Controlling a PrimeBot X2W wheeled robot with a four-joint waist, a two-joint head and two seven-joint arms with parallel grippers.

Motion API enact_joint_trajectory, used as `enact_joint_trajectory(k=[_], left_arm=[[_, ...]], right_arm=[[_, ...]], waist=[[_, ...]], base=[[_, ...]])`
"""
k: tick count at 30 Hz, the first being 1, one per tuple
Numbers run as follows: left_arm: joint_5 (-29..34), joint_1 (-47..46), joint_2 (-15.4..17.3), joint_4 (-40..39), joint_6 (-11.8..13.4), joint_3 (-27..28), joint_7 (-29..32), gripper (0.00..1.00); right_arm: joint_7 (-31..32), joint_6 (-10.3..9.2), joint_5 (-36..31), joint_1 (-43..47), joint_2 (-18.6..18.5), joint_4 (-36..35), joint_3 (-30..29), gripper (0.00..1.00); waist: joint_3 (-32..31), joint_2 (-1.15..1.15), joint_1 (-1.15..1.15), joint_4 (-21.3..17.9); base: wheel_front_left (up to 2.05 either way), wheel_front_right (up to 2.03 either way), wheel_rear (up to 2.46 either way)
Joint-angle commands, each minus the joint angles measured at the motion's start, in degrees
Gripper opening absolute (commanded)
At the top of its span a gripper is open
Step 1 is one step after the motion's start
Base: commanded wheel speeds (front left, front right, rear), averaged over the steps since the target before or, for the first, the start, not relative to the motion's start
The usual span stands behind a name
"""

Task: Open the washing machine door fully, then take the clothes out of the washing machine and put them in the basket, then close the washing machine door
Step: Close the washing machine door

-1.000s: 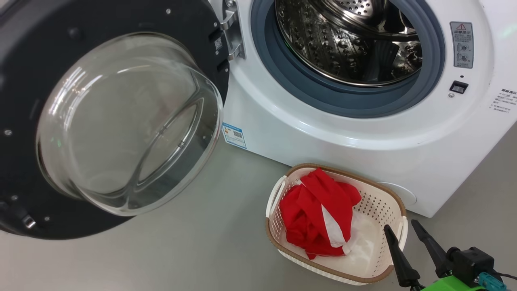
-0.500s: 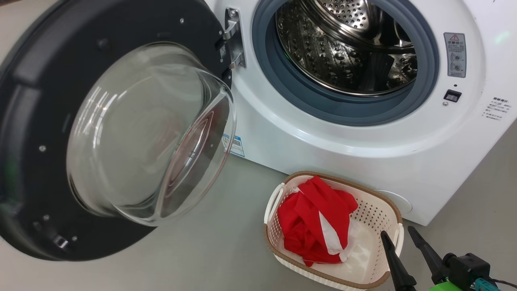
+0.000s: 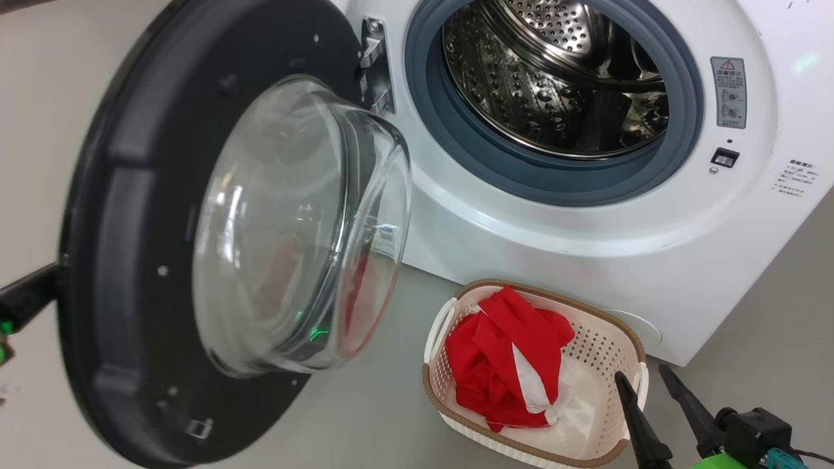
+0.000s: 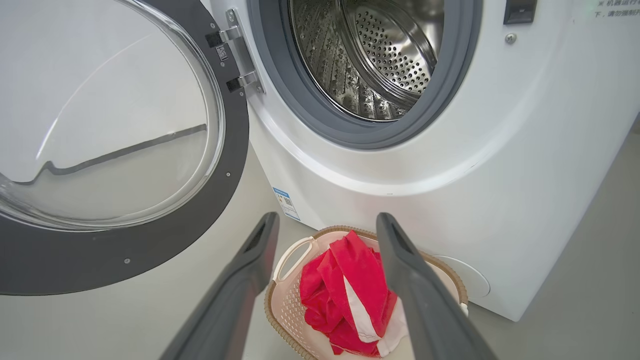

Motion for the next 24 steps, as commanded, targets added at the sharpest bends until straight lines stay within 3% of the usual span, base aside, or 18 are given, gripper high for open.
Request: enact_joint_trajectory(k=[1, 13, 24], left_arm=[[-0.86, -1.10, 2.58, -3.27, -0.42, 1.68, 0.50, 0.00], [-1.50, -2.17, 1.78, -13.79, -0.42, -4.30, 0.27, 0.00], [-1.76, -4.32, 0.97, -17.04, -0.42, -8.46, -2.11, 0.00]], right_arm=[[-0.37, 0.36, -0.61, -0.32, -0.47, -1.30, 0.74, 1.00], [-0.37, 0.36, -0.77, -0.09, -0.07, -1.52, -0.10, 1.00], [-0.37, 0.36, -0.93, 0.61, 0.30, -1.80, -0.63, 1.00]], waist=[[-0.01, 0.00, 0.00, -0.03], [-0.12, 0.00, 0.00, -0.29], [-0.56, 0.00, 0.00, -0.59]], base=[[0.00, 0.00, 0.00], [0.00, 0.00, 0.00], [0.00, 0.00, 0.00]])
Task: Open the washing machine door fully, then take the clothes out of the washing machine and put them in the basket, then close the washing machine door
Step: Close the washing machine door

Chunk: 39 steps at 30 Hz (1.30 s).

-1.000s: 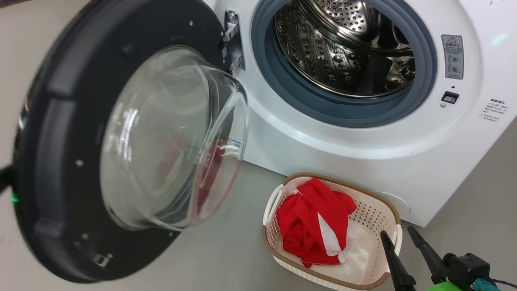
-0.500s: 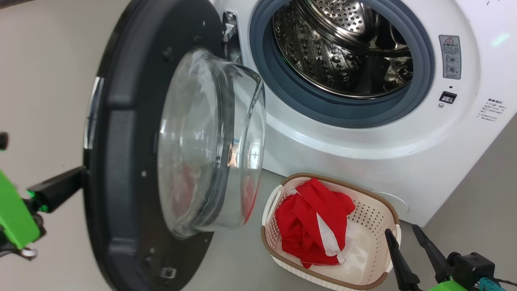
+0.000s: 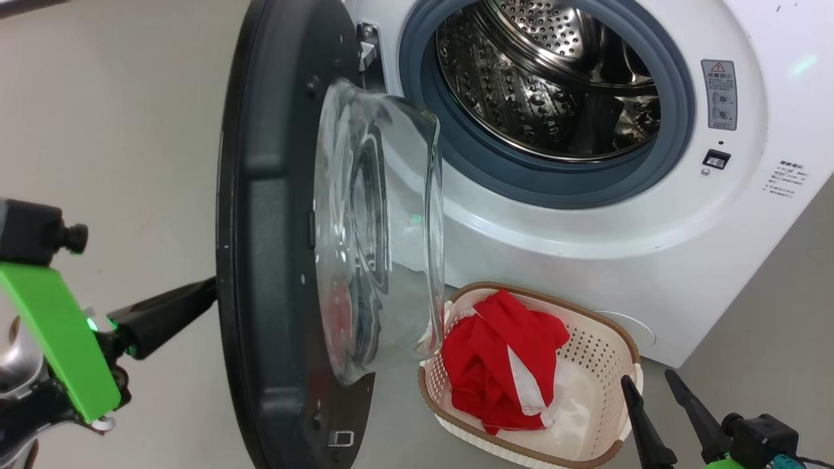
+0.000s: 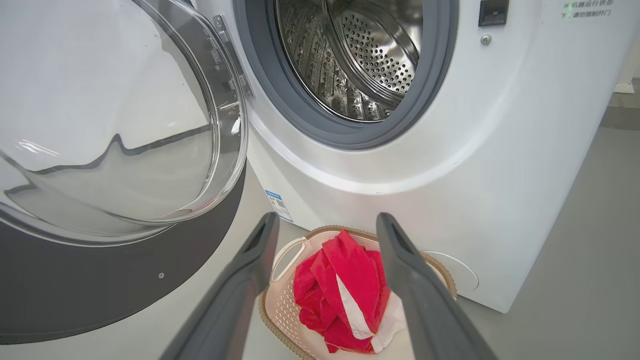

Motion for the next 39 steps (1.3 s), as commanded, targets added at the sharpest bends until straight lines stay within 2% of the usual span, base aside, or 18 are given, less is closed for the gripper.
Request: enact_joint_trajectory(k=[1, 5, 7, 12, 17, 20, 23, 26, 28, 30, 32, 39], left_arm=[[-0.48, -3.63, 2.07, -1.78, -0.43, 2.22, -0.64, 0.00], [0.16, -3.79, 2.54, -1.19, -0.43, 1.56, -2.18, 0.00], [0.56, -3.71, 2.76, -0.45, -0.43, 1.35, -3.22, 0.04], [1.31, -3.07, 3.18, 1.11, -0.43, 0.45, -5.79, 0.06], [2.47, -1.46, 3.84, 2.68, -0.43, -0.77, -8.87, 0.24], [2.77, -0.32, 4.00, 3.79, -0.43, -1.32, -10.98, 0.28], [2.83, 1.03, 4.21, 4.94, -0.43, -1.68, -13.12, 0.40], [2.67, 2.07, 4.26, 5.81, -0.43, -1.77, -14.60, 0.42], [2.67, 3.15, 4.28, 6.51, -0.43, -1.93, -16.15, 0.48], [2.64, 4.29, 4.05, 7.38, -0.43, -1.99, -17.94, 0.85], [2.61, 5.45, 3.73, 8.33, -0.43, -2.17, -19.73, 1.00], [2.07, 9.73, 1.01, 13.24, -0.43, -2.47, -27.94, 1.00]], right_arm=[[-0.37, 0.36, -0.93, -0.45, -0.42, -1.50, 0.79, 1.00], [-0.37, 0.36, -0.94, -0.35, -0.35, -1.51, 0.84, 1.00], [-0.37, 0.36, -0.92, -0.34, -0.34, -1.51, 0.96, 1.00], [-0.37, 0.36, -1.00, -0.51, -0.33, -1.49, 1.64, 1.00], [-0.37, 0.36, -1.21, -0.77, -0.43, -1.55, 2.89, 1.00], [-0.37, 0.36, -1.40, -0.94, -0.47, -1.61, 3.81, 1.00], [-0.37, 0.36, -1.45, -1.02, -0.37, -1.73, 4.63, 1.00], [-0.37, 0.36, -1.44, -1.08, -0.34, -1.77, 5.22, 1.00], [-0.37, 0.36, -1.41, -1.12, -0.31, -1.86, 5.67, 1.00], [-0.37, 0.36, -1.38, -1.20, -0.28, -1.98, 5.98, 1.00], [-0.37, 0.36, -1.38, -1.31, -0.28, -2.09, 6.29, 1.00], [-0.37, 0.36, -1.37, -1.72, -0.20, -2.21, 6.96, 1.00]], waist=[[-0.07, -0.01, 0.00, -0.01], [-0.21, -0.01, 0.00, -0.05], [-0.31, -0.01, 0.00, -0.06], [-0.59, -0.01, 0.00, -0.11], [-1.12, -0.01, 0.00, -0.22], [-1.66, -0.01, 0.00, -0.34], [-2.21, -0.01, 0.00, -0.46], [-2.57, -0.01, 0.00, -0.55], [-2.77, -0.01, 0.00, -0.60], [-2.83, -0.01, 0.00, -0.62], [-2.83, -0.01, 0.00, -0.63], [-2.44, -0.01, 0.00, -0.55]], base=[[0.00, 0.00, 0.00], [0.00, 0.00, 0.00], [0.00, 0.00, 0.00], [0.00, 0.00, 0.00], [0.00, 0.00, 0.00], [0.00, 0.00, 0.00], [0.00, 0.00, 0.00], [0.00, 0.00, 0.00], [0.00, 0.00, 0.00], [0.00, 0.00, 0.00], [0.00, 0.00, 0.00], [0.00, 0.00, 0.00]])
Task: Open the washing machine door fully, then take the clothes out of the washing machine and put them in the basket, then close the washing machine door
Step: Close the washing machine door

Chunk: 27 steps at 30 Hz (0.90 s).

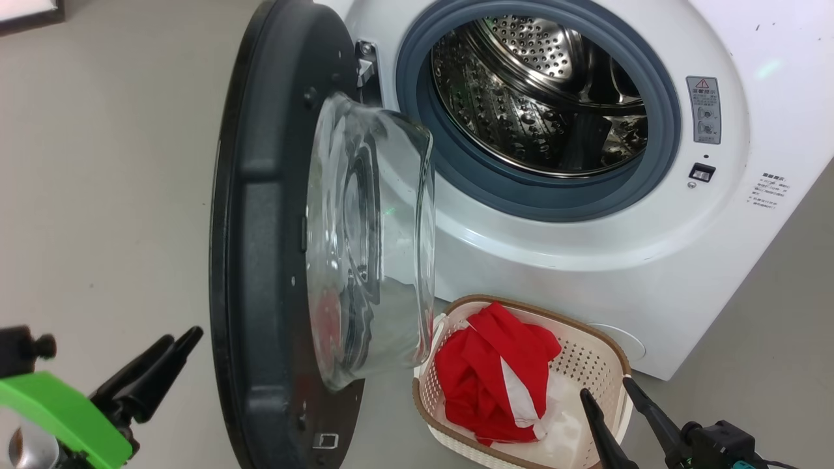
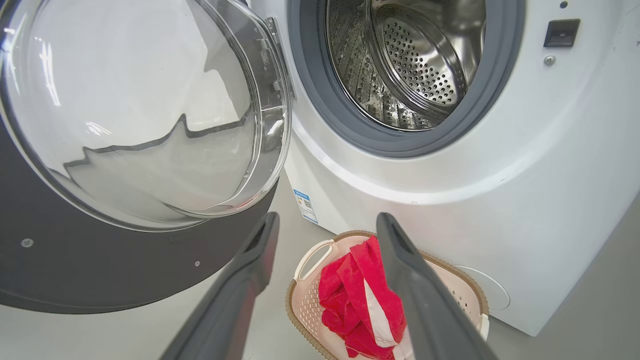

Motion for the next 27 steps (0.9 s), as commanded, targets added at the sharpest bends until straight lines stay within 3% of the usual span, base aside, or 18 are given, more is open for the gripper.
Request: enact_joint_trajectory(k=[1, 18, 27], left_arm=[[-0.23, -1.14, 2.09, 0.04, -0.38, 2.74, -1.39, 1.00], [1.45, 4.20, -4.33, 11.78, -0.38, -1.21, -18.60, 1.00], [3.01, 5.17, -7.69, 15.74, -0.38, -4.74, -23.57, 1.00]], right_arm=[[-0.37, 0.36, 0.11, -1.71, -0.58, -1.42, 1.27, 1.00], [-0.37, 0.36, 0.48, -2.23, -0.82, -0.58, 0.99, 1.00], [-0.37, 0.36, 0.55, -2.34, -0.62, -0.31, 0.19, 1.00]], waist=[[0.08, 0.00, 0.00, 0.02], [0.73, 0.00, 0.00, 0.05], [0.83, 0.00, 0.00, -0.08]], base=[[0.00, 0.00, 0.00], [0.00, 0.00, 0.00], [0.00, 0.00, 0.00]])
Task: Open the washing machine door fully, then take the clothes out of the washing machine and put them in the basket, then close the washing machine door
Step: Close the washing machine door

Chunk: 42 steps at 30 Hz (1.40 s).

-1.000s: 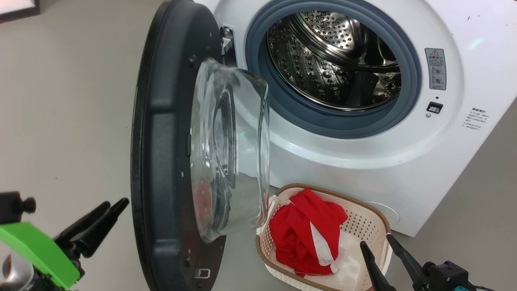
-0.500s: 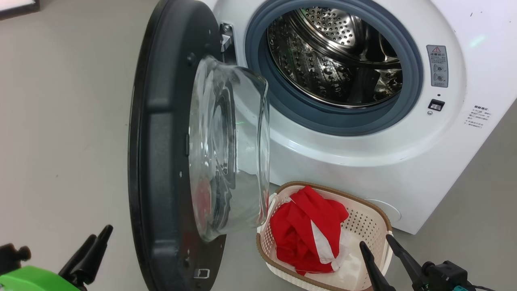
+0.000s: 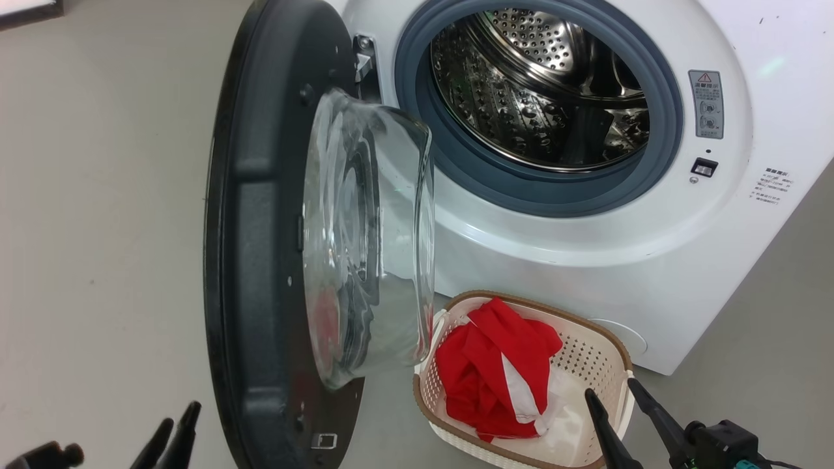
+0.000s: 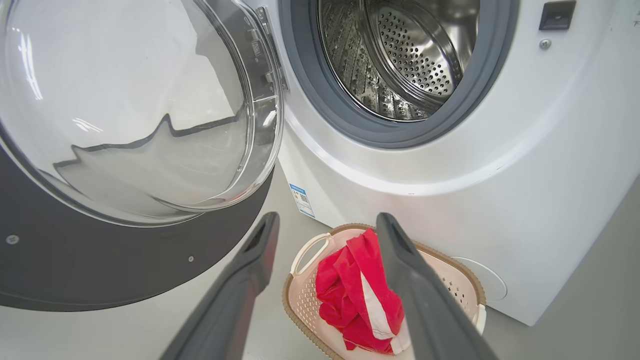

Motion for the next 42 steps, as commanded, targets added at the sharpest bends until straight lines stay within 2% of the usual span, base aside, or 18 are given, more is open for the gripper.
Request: enact_joint_trajectory(k=[1, 7, 10, 15, 20, 24, 30, 35, 42], left_arm=[[1.80, -0.67, 1.30, 0.76, -0.37, 1.20, -1.19, 1.00], [6.88, -1.21, -0.26, 4.89, -0.37, -0.02, -2.12, 1.00], [10.74, -1.73, -2.05, 6.40, -0.37, 3.34, -2.21, 1.00], [23.72, -0.45, -5.93, 6.63, -0.37, 11.00, -2.23, 1.00], [38.32, 2.16, -10.74, 3.12, -0.37, 20.44, -2.24, 1.00], [49.83, 4.31, -14.52, -0.78, -0.37, 25.53, -2.24, 1.00], [62.95, 6.91, -19.30, -7.65, -0.37, 31.57, -2.24, 1.00], [66.63, 8.73, -22.02, -9.72, -0.37, 33.50, -2.24, 1.00], [67.15, 9.62, -23.30, -10.07, -0.37, 34.79, -2.25, 1.00]], right_arm=[[-0.37, 0.36, 0.50, -2.13, -0.60, -1.22, 0.48, 1.00], [-0.37, 0.36, 0.43, -1.86, -0.51, -1.35, -0.07, 1.00], [-0.37, 0.36, 0.38, -1.62, -0.45, -1.55, -0.64, 1.00], [-0.37, 0.36, 0.21, -1.07, -0.13, -2.29, -1.42, 1.00], [-0.37, 0.36, 0.02, -0.51, 0.10, -3.01, -2.38, 1.00], [-0.37, 0.36, -0.04, -0.39, 0.16, -3.31, -3.03, 1.00], [-0.37, 0.36, -0.20, -0.05, 0.45, -3.79, -3.95, 1.00], [-0.37, 0.36, -0.19, 0.28, 0.60, -3.92, -4.26, 1.00], [-0.37, 0.36, -0.25, 0.77, 0.74, -3.80, -4.57, 1.00]], waist=[[0.02, 0.00, 0.00, -0.06], [-0.08, 0.00, 0.00, -0.22], [-0.25, 0.00, 0.00, -0.21], [-0.61, 0.00, 0.00, -0.36], [-0.79, 0.00, 0.00, -0.54], [-0.77, 0.00, 0.00, -0.68], [-1.00, 0.00, 0.00, -0.90], [-1.18, 0.00, 0.00, -1.24], [-1.38, 0.00, 0.00, -1.39]], base=[[0.00, 0.00, 0.00], [0.00, 0.00, 0.00], [0.00, 0.00, 0.00], [0.00, 0.00, 0.00], [0.00, 0.00, 0.00], [0.00, 0.00, 0.00], [0.00, 0.00, 0.00], [0.00, 0.00, 0.00], [0.00, 0.00, 0.00]])
